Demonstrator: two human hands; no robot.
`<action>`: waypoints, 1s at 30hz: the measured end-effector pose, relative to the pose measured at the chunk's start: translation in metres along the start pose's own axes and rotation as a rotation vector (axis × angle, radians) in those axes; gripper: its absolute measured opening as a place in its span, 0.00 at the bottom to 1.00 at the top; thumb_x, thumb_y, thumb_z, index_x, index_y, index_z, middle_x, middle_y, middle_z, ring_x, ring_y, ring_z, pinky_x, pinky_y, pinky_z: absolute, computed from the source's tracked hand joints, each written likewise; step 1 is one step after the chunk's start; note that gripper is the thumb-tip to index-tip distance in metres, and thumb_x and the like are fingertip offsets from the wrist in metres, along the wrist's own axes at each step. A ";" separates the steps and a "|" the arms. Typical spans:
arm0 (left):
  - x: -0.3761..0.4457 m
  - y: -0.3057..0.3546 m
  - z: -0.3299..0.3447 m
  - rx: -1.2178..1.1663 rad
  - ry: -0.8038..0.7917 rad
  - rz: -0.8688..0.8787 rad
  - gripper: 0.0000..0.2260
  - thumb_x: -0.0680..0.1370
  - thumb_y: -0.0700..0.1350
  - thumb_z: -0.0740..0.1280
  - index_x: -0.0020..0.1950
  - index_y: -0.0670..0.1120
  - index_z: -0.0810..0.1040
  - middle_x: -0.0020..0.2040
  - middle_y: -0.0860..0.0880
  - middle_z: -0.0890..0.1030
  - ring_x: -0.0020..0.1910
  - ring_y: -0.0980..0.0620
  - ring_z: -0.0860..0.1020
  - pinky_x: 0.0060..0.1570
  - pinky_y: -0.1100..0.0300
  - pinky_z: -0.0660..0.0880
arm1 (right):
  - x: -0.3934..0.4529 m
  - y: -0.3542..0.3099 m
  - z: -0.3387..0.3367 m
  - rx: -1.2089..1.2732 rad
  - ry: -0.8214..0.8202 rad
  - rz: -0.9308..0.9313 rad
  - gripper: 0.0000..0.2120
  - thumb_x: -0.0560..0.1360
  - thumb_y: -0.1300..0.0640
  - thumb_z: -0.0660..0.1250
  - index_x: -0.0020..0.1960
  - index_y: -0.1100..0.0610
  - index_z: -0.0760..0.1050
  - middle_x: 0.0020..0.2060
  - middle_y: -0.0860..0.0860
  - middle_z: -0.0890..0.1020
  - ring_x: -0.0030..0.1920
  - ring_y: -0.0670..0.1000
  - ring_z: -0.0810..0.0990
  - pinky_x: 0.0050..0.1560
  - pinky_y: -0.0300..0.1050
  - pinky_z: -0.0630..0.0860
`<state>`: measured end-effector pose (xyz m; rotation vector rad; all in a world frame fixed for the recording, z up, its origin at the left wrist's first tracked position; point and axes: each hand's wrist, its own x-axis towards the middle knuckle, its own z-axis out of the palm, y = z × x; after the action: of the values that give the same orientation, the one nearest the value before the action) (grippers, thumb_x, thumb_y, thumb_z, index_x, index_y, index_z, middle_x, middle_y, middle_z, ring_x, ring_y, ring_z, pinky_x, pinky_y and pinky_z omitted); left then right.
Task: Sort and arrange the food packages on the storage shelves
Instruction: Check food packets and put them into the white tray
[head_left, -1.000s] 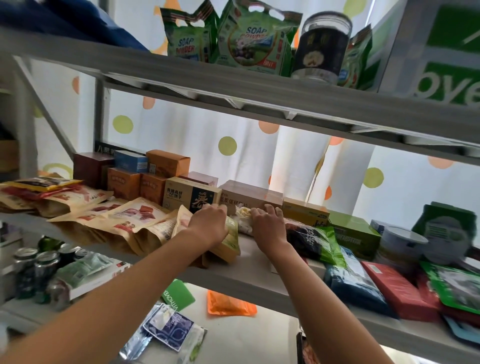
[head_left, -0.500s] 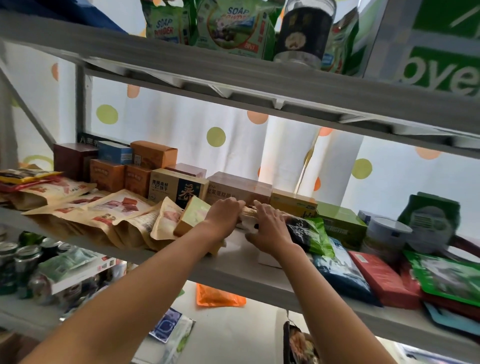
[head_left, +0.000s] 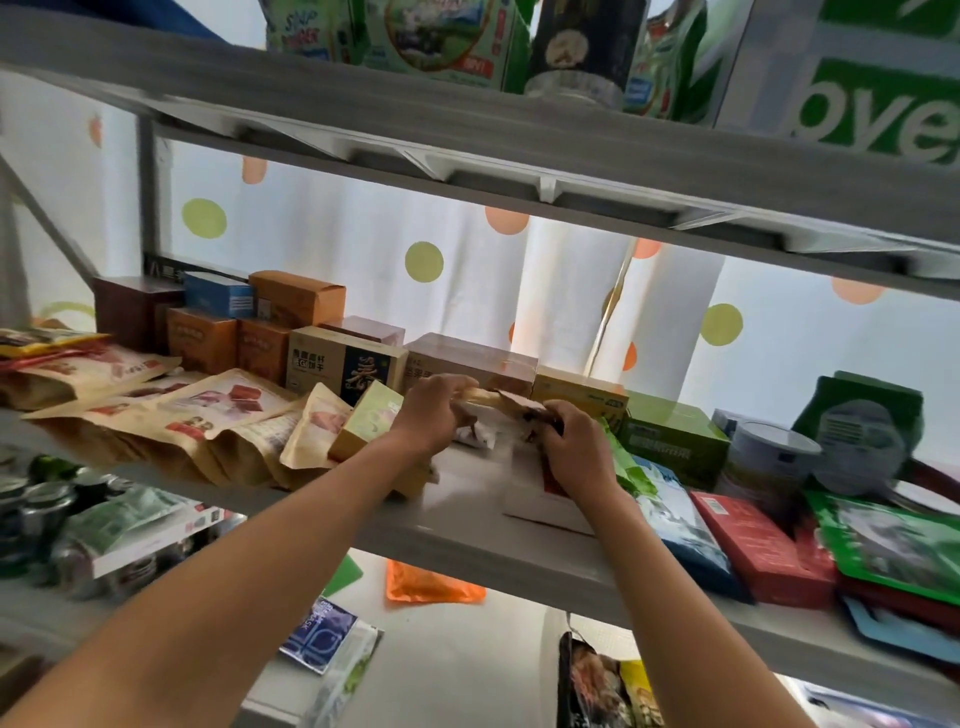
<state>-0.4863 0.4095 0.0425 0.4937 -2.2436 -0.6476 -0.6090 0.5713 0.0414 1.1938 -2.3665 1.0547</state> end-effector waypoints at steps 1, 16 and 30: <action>0.000 0.004 -0.004 -0.025 0.004 0.016 0.18 0.75 0.39 0.74 0.65 0.45 0.80 0.58 0.47 0.83 0.57 0.49 0.81 0.54 0.63 0.74 | 0.000 -0.002 -0.004 0.064 0.036 -0.010 0.11 0.82 0.58 0.64 0.63 0.56 0.80 0.52 0.53 0.85 0.49 0.51 0.80 0.49 0.44 0.72; 0.020 0.083 -0.084 -0.072 0.112 0.163 0.26 0.70 0.55 0.76 0.63 0.54 0.71 0.57 0.46 0.77 0.54 0.47 0.75 0.48 0.57 0.70 | -0.004 -0.079 -0.062 0.643 0.255 0.122 0.20 0.86 0.52 0.56 0.46 0.61 0.81 0.40 0.58 0.84 0.43 0.58 0.82 0.43 0.49 0.76; -0.046 0.086 -0.130 -0.313 -0.039 0.277 0.54 0.63 0.54 0.81 0.80 0.60 0.51 0.81 0.52 0.51 0.75 0.54 0.59 0.68 0.56 0.65 | -0.061 -0.105 -0.067 1.072 0.085 0.439 0.23 0.76 0.37 0.64 0.58 0.55 0.83 0.52 0.57 0.87 0.54 0.61 0.85 0.64 0.66 0.76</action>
<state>-0.3722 0.4634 0.1454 0.0149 -2.1395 -0.8455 -0.4933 0.6136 0.1060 0.8053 -1.9979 2.6398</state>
